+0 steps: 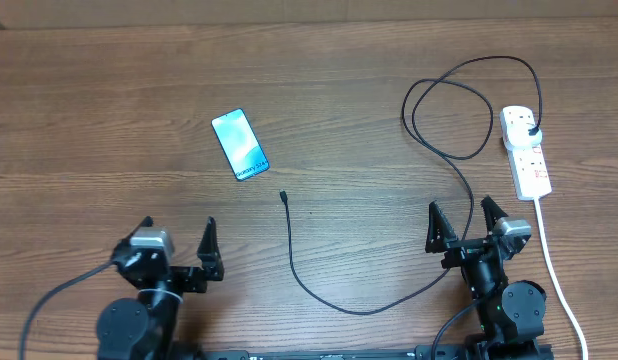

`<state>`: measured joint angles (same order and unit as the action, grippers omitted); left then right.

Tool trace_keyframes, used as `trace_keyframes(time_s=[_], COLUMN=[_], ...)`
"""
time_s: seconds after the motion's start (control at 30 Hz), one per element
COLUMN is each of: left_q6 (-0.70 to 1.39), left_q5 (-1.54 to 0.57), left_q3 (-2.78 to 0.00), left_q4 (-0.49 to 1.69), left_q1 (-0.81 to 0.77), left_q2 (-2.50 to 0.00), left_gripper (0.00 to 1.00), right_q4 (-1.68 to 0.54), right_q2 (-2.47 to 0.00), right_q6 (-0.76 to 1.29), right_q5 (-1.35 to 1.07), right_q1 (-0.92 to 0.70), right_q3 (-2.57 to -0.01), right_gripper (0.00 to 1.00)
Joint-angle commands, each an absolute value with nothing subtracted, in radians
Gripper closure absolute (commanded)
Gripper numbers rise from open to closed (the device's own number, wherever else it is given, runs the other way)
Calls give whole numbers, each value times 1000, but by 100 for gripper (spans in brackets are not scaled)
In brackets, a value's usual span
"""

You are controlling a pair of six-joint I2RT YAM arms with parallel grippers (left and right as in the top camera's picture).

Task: Plug charger to phone and switch on socket
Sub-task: 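Move the left gripper forward over the phone and cable plug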

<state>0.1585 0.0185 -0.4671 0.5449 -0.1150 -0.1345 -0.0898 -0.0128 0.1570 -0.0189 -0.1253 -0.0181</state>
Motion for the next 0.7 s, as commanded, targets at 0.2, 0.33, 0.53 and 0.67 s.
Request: trace_keyframes(time_s=[0.2, 0.33, 0.53, 0.67], left_q6=[233, 232, 233, 233], left_q5=[-94, -117, -132, -132], left_q3=[-997, -1251, -1448, -1446], left_q4=[868, 1060, 1272, 1355], left_q1=[-111, -112, -112, -112], left_q2=[-575, -805, -1062, -1185], left_gripper=[0, 0, 0, 1], right_q4=[-84, -84, -84, -84], right_q2=[-3, -3, -3, -3], right_q6=[159, 159, 159, 159], right_q5=[-13, -13, -13, -13], right_q1=[-129, -129, -129, -129], right_q3=[-8, -8, -8, -8], right_gripper=[0, 0, 0, 0])
